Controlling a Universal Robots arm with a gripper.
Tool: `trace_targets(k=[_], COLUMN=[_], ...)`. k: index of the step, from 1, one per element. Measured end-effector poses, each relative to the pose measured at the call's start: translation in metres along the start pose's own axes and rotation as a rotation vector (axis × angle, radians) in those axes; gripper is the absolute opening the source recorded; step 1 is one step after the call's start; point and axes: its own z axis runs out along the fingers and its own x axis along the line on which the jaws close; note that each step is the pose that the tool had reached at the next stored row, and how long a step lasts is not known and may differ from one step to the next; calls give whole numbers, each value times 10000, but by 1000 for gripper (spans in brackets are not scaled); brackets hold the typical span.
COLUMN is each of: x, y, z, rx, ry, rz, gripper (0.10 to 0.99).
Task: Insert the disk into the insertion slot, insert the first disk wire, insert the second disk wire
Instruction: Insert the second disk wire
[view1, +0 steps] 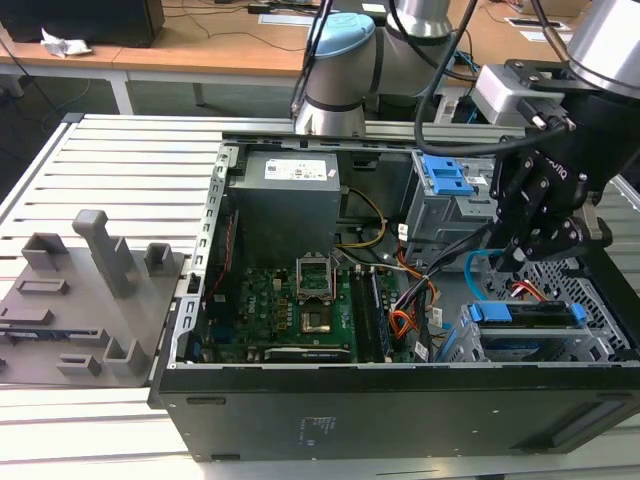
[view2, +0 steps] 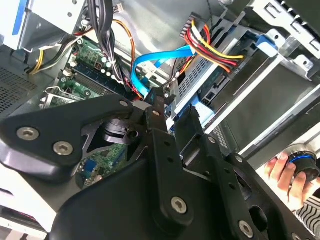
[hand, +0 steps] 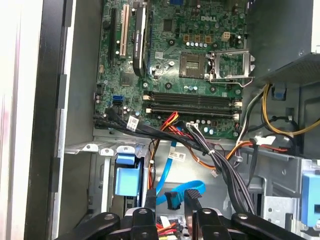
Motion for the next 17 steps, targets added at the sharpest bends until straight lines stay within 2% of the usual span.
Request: trace_targets(k=[2,5,6,8,9,10,14,16,17], x=[-1,-1,-1,-1,-1,-1,-1,36,115], y=[27,31,32,32,32,32,32,34,36], z=[37,42,42,42,42,42,42,44,45], rx=[1,1,1,1,1,1,1,0,0], ry=[7,9,9,9,10,10,9,17,31], rz=[-137,-168,-169,-171,-173,-176,-184,-186,-191], gripper=[361,361,345,216,216,165,165,165,165])
